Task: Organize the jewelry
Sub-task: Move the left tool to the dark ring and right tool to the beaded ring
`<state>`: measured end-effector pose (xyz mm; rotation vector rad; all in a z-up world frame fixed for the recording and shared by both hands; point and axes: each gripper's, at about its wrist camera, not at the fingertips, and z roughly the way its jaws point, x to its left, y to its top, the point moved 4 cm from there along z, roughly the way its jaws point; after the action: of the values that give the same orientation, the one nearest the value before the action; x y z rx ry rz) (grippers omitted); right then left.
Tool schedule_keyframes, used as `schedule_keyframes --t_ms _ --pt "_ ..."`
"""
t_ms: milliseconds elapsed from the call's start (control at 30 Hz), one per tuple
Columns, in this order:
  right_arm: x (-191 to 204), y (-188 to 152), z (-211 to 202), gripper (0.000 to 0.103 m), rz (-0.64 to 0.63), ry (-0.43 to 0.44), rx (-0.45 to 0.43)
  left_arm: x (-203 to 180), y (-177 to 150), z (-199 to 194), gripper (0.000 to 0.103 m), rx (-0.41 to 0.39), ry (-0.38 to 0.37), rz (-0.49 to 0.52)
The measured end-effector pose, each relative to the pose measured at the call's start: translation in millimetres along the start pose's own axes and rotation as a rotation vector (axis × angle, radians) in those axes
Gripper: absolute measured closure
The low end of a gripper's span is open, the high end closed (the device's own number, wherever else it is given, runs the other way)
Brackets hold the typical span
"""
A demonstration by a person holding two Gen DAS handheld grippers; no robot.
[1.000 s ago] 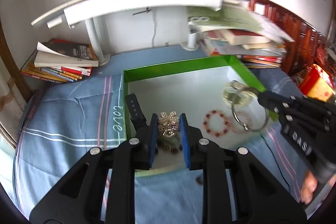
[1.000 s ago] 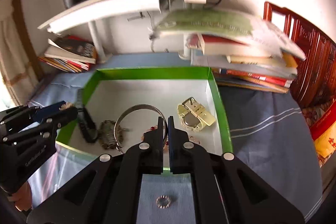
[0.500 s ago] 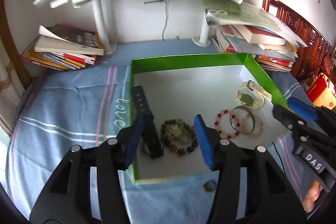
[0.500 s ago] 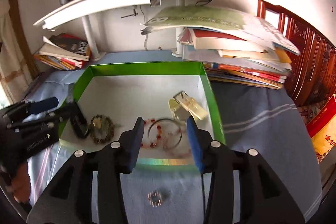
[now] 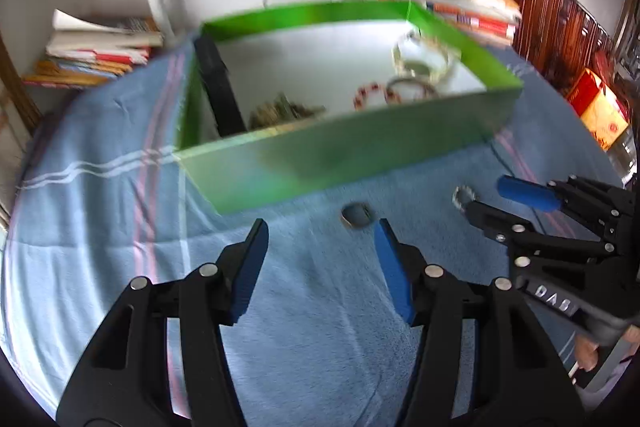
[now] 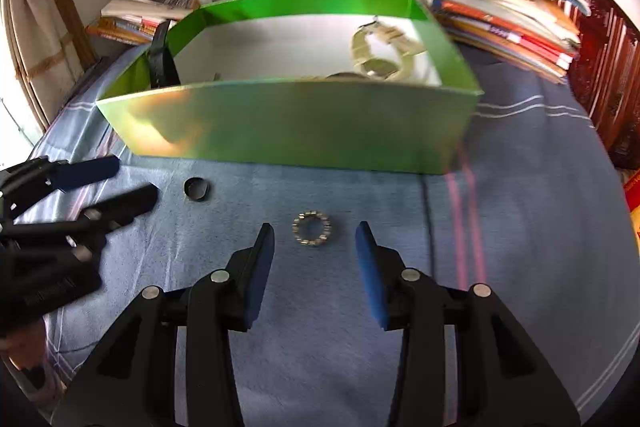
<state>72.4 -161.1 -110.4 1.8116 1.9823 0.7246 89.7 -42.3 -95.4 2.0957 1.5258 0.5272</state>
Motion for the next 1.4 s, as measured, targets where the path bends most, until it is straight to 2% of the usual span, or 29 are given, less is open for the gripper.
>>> schedule_keyframes --t_ms 133,167,200,233,533,633,867,967,1133,1267,1333,1400 --pt "6 0 12 0.064 -0.03 -0.066 -0.001 -5 -2 13 0.045 0.027 -0.009 0.006" --pt "8 0 11 0.068 -0.036 -0.067 -0.006 -7 -2 16 0.045 0.034 -0.013 0.009" --pt "8 0 11 0.08 -0.033 -0.053 -0.007 -8 -2 18 0.045 0.038 -0.016 0.011" --pt "7 1 11 0.082 -0.027 -0.049 -0.007 -10 -2 21 0.045 0.042 -0.017 0.013" --pt "-13 -5 3 0.082 0.029 -0.07 -0.014 -13 9 33 0.046 0.038 -0.023 -0.008" --pt "-12 -8 3 0.082 0.03 -0.073 -0.016 -15 8 39 0.053 0.041 -0.002 0.005" --pt "-14 -9 1 0.082 0.038 -0.074 -0.018 -10 7 37 0.083 0.041 0.018 -0.009" --pt "-13 -11 0 0.082 0.038 -0.078 -0.015 -3 -1 31 0.083 0.048 0.044 -0.026" --pt "-9 -18 -4 0.082 0.036 -0.059 -0.001 8 -21 16 0.083 0.051 0.037 -0.047" --pt "-7 -21 -8 0.08 0.049 -0.007 0.011 18 -38 4 0.079 0.046 0.03 -0.061" --pt "-10 -21 -10 0.065 0.055 -0.016 0.005 20 -41 1 0.075 0.048 0.019 -0.065" --pt "-12 -21 -12 0.061 0.057 -0.03 -0.003 21 -43 0 0.07 0.05 0.012 -0.067"
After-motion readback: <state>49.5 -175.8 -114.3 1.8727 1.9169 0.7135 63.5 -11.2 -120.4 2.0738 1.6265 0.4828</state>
